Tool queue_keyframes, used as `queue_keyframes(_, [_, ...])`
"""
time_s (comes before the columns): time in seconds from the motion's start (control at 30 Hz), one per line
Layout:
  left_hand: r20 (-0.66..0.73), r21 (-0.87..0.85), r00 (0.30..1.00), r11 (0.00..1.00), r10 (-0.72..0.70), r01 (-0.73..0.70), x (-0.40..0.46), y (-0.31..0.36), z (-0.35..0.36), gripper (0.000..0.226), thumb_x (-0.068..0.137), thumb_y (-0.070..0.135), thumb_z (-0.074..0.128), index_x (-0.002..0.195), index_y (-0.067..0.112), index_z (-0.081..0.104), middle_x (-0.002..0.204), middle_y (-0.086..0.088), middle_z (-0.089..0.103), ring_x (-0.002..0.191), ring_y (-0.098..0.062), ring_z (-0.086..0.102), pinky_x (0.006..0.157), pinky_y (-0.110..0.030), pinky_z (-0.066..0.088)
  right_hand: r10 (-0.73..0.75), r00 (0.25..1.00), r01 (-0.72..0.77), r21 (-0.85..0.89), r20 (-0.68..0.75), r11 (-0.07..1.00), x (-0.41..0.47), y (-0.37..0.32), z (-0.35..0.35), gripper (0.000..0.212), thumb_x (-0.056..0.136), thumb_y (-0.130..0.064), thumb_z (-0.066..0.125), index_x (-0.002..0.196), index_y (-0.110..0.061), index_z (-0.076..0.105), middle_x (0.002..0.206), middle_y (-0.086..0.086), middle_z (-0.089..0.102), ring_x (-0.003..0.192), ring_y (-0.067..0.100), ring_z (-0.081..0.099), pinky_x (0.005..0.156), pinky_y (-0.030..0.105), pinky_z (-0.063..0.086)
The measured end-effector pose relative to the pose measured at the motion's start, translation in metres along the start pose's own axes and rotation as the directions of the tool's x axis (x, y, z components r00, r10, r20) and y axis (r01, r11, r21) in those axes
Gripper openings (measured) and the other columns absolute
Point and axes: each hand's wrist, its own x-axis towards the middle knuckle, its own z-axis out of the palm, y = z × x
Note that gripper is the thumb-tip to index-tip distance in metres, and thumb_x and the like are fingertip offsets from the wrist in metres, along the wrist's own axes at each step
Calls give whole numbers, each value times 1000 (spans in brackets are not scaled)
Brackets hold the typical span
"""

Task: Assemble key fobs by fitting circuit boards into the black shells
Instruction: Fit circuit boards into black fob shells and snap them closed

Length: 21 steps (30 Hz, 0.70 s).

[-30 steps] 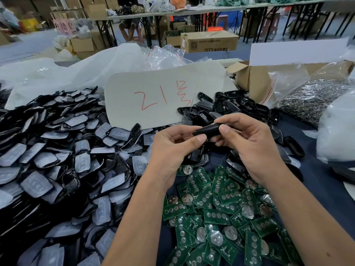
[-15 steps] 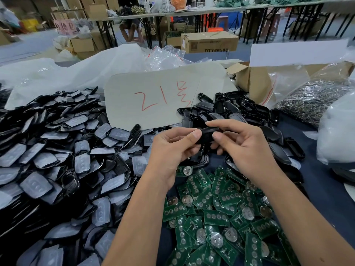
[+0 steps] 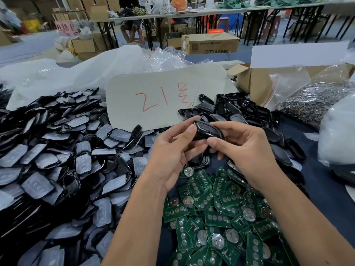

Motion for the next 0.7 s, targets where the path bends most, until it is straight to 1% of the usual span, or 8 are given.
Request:
queue_keyframes(0.07, [18, -2, 1000, 1000, 17, -17, 0, 0, 0, 30, 84, 19, 70, 112, 18, 81, 114, -13, 77, 84, -17, 74, 76, -22, 61, 25, 1000, -26, 87, 15, 996, 0, 0, 1, 40, 79, -18, 87, 118, -13, 77, 94, 15, 79, 73, 24, 72, 60, 24, 56])
queue_keyframes(0.17, [26, -16, 999, 999, 48, -48, 0, 0, 1, 29, 84, 18, 69, 111, 16, 80, 107, -12, 76, 87, -18, 72, 77, -22, 60, 51, 998, -58, 198, 43, 979, 0, -1, 3, 42, 77, -18, 86, 118, -13, 77, 95, 20, 78, 74, 24, 72, 59, 23, 56])
queue_keyframes(0.33, [21, -63, 997, 995, 77, -76, 0, 0, 2, 29, 83, 16, 68, 109, 12, 81, 104, -15, 73, 86, -19, 68, 76, -21, 60, 56, 996, -73, 273, 71, 959, 0, -4, 6, 45, 76, -22, 87, 119, -16, 77, 100, 19, 78, 78, 25, 76, 58, 23, 57])
queue_keyframes(0.4, [17, -72, 997, 994, 80, -79, 1, -1, 2, 29, 82, 15, 69, 109, 11, 80, 105, -15, 73, 86, -18, 68, 76, -21, 60, 56, 996, -74, 269, 73, 960, 0, -4, 6, 45, 75, -22, 87, 119, -17, 77, 102, 18, 79, 79, 26, 77, 58, 23, 57])
queue_keyframes(0.5, [0, -68, 998, 995, 69, -69, 2, -2, 1, 29, 83, 14, 68, 109, 8, 78, 106, -13, 77, 88, -18, 73, 79, -23, 62, 44, 998, -55, 229, 53, 972, 0, -4, 5, 44, 76, -18, 87, 119, -18, 77, 102, 18, 79, 80, 28, 78, 58, 22, 58])
queue_keyframes(0.57, [-38, -46, 998, 997, 59, -61, 3, -3, 0, 29, 82, 15, 70, 107, 4, 77, 107, -16, 78, 88, -20, 76, 80, -25, 63, 20, 1000, -23, 165, 18, 986, 0, -2, 4, 44, 76, -13, 86, 118, -18, 77, 101, 16, 79, 81, 29, 79, 58, 22, 59])
queue_keyframes(0.63, [-81, -11, 995, 998, 57, -58, 3, -3, -1, 25, 81, 20, 73, 100, 5, 79, 106, -18, 78, 88, -22, 76, 78, -26, 63, -3, 1000, 5, 72, -20, 997, 0, 0, 3, 45, 77, -9, 86, 119, -16, 76, 99, 12, 80, 81, 29, 79, 58, 24, 60])
queue_keyframes(0.7, [-122, 46, 990, 997, 70, -65, 4, -5, 0, 27, 79, 25, 76, 98, 7, 80, 107, -18, 78, 90, -24, 77, 77, -26, 63, -22, 999, 22, -3, -26, 1000, 1, 2, 3, 46, 78, 0, 86, 119, -16, 76, 98, 8, 81, 83, 28, 79, 59, 25, 60])
